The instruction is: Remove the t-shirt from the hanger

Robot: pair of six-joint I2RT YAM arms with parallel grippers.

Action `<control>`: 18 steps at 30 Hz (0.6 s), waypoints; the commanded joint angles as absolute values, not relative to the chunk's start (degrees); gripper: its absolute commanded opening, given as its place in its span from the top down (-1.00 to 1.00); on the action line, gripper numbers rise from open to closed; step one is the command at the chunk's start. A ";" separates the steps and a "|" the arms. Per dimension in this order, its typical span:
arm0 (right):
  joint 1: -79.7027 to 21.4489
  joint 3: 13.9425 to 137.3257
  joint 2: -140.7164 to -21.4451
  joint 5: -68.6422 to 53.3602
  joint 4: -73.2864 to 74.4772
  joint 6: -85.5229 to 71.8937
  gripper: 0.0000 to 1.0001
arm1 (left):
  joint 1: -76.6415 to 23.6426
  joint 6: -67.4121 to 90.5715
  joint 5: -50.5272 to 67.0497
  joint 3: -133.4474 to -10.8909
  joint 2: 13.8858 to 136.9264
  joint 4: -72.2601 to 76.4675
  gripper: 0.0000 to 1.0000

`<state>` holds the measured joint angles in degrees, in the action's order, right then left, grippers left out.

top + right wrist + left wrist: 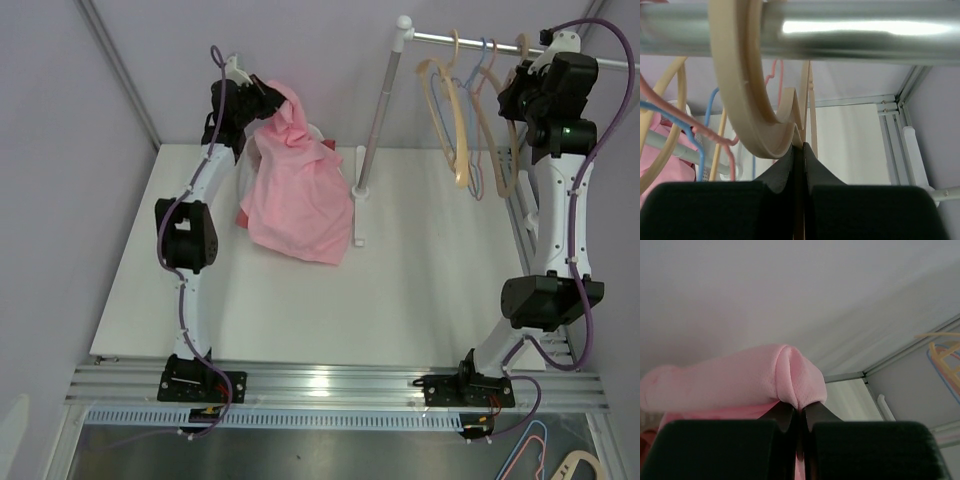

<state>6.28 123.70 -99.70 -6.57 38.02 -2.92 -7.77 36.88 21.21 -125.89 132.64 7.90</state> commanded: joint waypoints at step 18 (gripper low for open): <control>6.59 121.72 -91.85 -4.23 33.48 -1.76 -0.99 | -9.23 31.39 17.41 -117.42 121.04 -5.27 -0.98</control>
